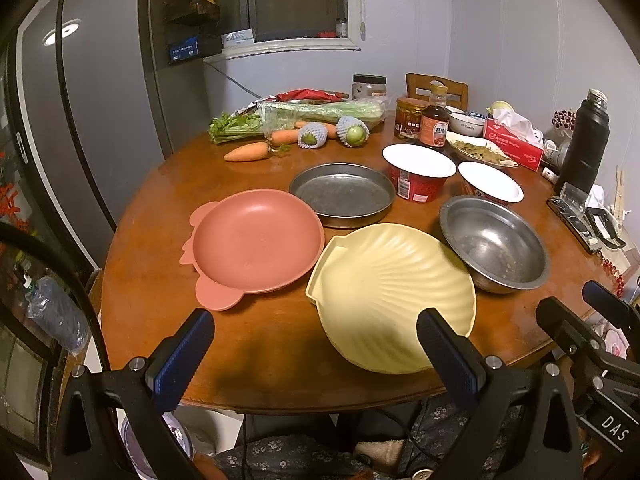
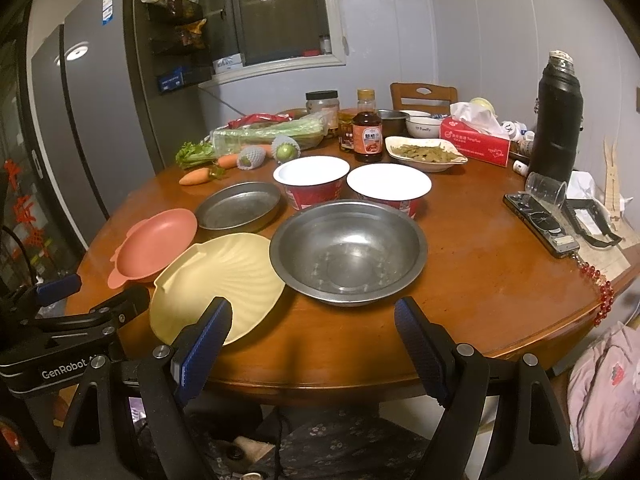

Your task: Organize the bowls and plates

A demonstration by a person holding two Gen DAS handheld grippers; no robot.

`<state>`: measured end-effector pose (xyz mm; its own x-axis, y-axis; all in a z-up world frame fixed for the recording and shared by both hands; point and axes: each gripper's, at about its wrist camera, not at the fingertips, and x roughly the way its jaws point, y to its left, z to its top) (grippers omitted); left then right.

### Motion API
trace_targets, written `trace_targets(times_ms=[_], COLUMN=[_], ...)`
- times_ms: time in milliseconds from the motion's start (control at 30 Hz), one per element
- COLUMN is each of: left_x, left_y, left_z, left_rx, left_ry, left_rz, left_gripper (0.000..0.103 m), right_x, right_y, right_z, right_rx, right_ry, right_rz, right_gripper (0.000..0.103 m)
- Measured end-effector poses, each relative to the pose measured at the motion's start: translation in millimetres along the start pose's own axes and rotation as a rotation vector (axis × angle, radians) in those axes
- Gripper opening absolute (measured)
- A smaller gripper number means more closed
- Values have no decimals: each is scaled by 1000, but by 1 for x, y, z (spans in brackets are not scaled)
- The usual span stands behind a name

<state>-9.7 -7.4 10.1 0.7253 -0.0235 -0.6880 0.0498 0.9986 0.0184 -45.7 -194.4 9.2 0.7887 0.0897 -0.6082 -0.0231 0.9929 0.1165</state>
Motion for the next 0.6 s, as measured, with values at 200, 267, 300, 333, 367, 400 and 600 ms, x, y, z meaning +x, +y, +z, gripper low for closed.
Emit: trace_targets(times_ms=[200,267,300,333,367,400,600], left_x=[1,1,1,1,1,2,5], left_y=[0,0,0,1,0,1,2], left_z=[0,0,0,-1,-1,-1,-2], left_rx=[-3,-2,-2,-3,-2,-2,-4], left_ry=[4,3,3,2,2,3,5], left_rz=[1,0,-1,-2,-4,-5,-11], left_gripper=[102,102,102,102,102,102,102], right_x=[0,0,0,0,0,0,3], right_y=[0,-1,-1,-1,-1,-1,2], right_z=[0,0,0,0,0,0,0], right_rx=[-1,0,0,-1,-1,-1,-7], right_ry=[1,2,3,2,2,4,7], right_rz=[-1,-2,-2,-1,0,1,3], right_gripper=[84,84,84,84,84,84,84])
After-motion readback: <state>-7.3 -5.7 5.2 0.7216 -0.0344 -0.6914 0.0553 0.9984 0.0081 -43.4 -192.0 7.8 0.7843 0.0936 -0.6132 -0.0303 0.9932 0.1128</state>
